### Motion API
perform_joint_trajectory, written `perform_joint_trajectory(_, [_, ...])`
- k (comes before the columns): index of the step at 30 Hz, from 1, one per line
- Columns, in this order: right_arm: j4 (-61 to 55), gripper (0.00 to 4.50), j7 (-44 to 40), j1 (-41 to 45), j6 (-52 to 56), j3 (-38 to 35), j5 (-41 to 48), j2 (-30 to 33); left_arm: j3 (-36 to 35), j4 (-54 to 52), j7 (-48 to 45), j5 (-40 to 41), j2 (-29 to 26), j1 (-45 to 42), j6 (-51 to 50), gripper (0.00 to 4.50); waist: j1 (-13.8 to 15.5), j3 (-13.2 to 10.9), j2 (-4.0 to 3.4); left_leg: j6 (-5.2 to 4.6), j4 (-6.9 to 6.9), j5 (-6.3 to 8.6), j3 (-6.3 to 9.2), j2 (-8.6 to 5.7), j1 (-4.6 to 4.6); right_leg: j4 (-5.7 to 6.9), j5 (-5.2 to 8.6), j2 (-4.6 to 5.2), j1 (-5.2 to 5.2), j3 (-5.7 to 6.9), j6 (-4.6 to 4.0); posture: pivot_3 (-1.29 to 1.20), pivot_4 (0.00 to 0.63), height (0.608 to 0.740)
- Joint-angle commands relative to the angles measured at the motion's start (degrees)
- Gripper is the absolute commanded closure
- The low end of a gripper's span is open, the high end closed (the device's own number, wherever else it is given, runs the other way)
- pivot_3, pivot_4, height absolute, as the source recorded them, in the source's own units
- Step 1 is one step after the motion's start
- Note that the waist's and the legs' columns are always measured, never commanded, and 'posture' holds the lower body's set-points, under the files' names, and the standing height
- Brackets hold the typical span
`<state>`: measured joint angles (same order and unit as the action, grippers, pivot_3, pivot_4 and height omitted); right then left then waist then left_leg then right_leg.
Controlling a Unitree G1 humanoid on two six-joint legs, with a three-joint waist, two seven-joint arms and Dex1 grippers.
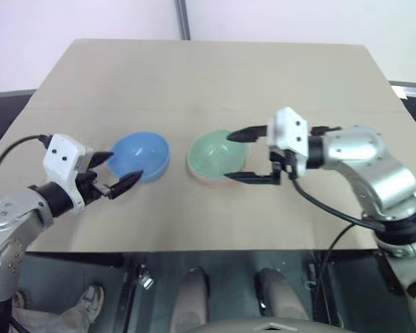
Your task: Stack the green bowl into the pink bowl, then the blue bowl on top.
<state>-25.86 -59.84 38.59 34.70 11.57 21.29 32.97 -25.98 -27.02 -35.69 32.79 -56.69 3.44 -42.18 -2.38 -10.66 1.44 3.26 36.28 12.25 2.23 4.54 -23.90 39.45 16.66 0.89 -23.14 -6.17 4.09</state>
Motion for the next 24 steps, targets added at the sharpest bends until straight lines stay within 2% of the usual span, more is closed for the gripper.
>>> perform_joint_trajectory(1, [-4.6, 0.71, 0.0, -1.5, 1.6, -3.4, 3.2, 2.8, 9.5, -2.7, -0.6, -8.7, -7.8, -4.0, 1.1, 0.0, 0.0, 0.0, -0.05, 0.0, 0.0, 0.0, 0.02, 0.0, 0.0, -0.01, 0.0, -0.01, 0.0, 0.01, 0.0, 0.0, 0.15, 0.74])
perform_joint_trajectory(7, [-4.6, 0.71, 2.3, -0.6, 3.1, -4.2, 4.0, 4.4, 21.6, -2.0, -0.1, -15.0, -10.7, -11.2, -4.4, 0.0, -0.7, -0.1, -0.09, 0.0, 0.01, 0.0, -0.12, 0.0, 0.04, 0.01, -0.01, -0.02, -0.03, -0.11, 0.01, 0.0, 0.15, 0.74])
perform_joint_trajectory(9, [-5.1, 0.65, 2.3, -0.9, 3.2, -4.8, 4.6, 5.4, 24.0, -2.5, -1.2, -17.0, -12.4, -11.7, -5.0, 0.58, -0.6, -0.1, -0.09, 0.0, -0.01, 0.0, -0.1, 0.0, -0.04, 0.0, 0.0, -0.02, -0.09, -0.1, 0.0, 0.0, 0.15, 0.74])
perform_joint_trajectory(13, [-6.7, 0.65, 2.2, -2.1, 3.6, -6.0, 6.1, 7.2, 25.5, -2.8, -2.9, -18.1, -13.0, -12.3, -5.5, 2.42, -0.3, -0.1, -0.09, 0.0, 0.0, 0.0, -0.09, 0.0, -0.52, 0.0, -0.01, -0.01, -0.51, -0.09, -0.01, 0.0, 0.15, 0.74])
perform_joint_trajectory(18, [-8.1, 0.65, 3.2, -3.3, 3.4, -6.6, 7.1, 8.5, 26.0, -1.5, -3.8, -20.1, -12.3, -12.8, -3.9, 4.24, 0.0, -0.1, -0.09, 0.0, 0.05, 0.0, -0.04, -0.01, -0.73, -0.02, -0.01, 0.0, -0.63, -0.03, -0.01, 0.0, 0.15, 0.74])
perform_joint_trajectory(19, [-8.1, 0.65, 3.3, -3.4, 3.3, -6.7, 7.3, 8.7, 25.2, -1.6, -4.4, -19.9, -12.0, -12.7, -2.7, 4.39, 0.0, -0.1, -0.09, -0.01, 0.07, 0.0, -0.04, -0.01, -0.73, -0.02, -0.02, 0.0, -0.63, -0.03, 0.0, 0.0, 0.15, 0.74])
perform_joint_trajectory(24, [-8.0, 0.65, 3.5, -4.1, 3.0, -7.7, 8.1, 9.8, 18.1, -5.0, -10.6, -15.6, -11.0, -11.3, 2.5, 4.39, 0.0, -0.1, -0.08, -0.01, 0.13, 0.0, -0.04, -0.01, -0.74, 0.0, -0.02, 0.0, -0.62, -0.02, 0.0, 0.0, 0.15, 0.74])
